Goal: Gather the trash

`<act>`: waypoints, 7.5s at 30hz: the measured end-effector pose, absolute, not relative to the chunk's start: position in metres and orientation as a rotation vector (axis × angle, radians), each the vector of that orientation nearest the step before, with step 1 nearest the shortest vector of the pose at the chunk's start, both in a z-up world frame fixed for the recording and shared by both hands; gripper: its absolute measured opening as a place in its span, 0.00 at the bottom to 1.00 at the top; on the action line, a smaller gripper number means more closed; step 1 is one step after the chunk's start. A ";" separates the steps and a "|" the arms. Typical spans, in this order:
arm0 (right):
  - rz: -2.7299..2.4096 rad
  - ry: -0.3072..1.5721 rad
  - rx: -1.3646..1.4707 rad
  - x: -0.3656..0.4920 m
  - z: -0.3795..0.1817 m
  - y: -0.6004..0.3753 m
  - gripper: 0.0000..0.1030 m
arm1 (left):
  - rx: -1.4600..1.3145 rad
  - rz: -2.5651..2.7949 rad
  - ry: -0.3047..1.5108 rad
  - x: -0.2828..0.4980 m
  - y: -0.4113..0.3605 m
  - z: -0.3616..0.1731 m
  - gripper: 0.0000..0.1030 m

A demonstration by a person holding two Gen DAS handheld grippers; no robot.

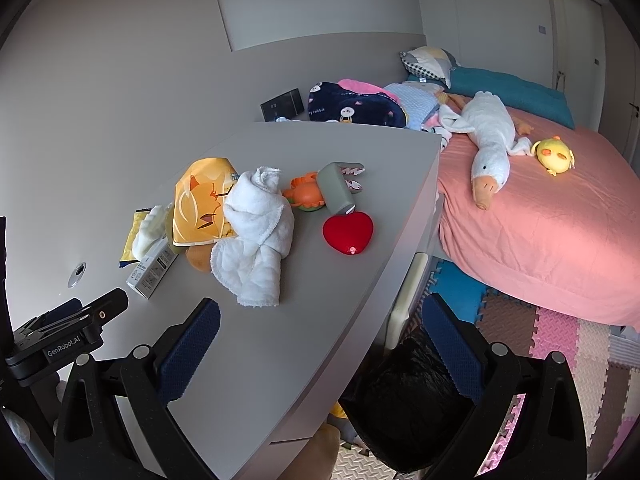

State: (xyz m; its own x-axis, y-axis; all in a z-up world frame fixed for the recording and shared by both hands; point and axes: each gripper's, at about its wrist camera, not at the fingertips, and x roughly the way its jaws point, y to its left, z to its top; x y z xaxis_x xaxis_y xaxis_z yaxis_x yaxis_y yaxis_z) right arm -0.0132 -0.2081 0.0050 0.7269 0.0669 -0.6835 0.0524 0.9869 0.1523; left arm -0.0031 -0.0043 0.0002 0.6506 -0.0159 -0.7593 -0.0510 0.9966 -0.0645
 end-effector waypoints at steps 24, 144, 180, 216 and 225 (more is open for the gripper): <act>0.018 0.774 0.145 -0.008 0.003 -0.204 0.98 | -0.092 0.023 0.874 -0.001 -0.001 -0.003 0.94; -0.192 0.714 0.308 -0.056 0.026 -0.363 0.37 | 0.045 -0.473 0.843 -0.004 -0.198 0.003 0.28; -0.165 0.763 0.290 -0.011 0.006 -0.342 0.64 | 0.038 -0.351 0.813 0.018 -0.145 -0.001 0.94; -0.006 0.896 0.183 0.096 -0.045 -0.233 0.65 | -0.095 -0.073 0.818 0.083 0.013 -0.006 0.94; -0.030 0.873 0.089 0.106 -0.052 -0.218 0.48 | -0.145 -0.010 0.823 0.098 0.045 -0.013 0.94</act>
State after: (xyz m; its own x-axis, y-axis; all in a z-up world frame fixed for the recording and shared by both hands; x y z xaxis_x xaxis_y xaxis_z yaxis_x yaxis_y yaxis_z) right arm 0.1063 -0.2183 -0.0518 0.6422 0.0099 -0.7665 0.0629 0.9959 0.0655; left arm 0.0977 0.0451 -0.0131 0.6803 -0.0652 -0.7300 -0.0474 0.9900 -0.1326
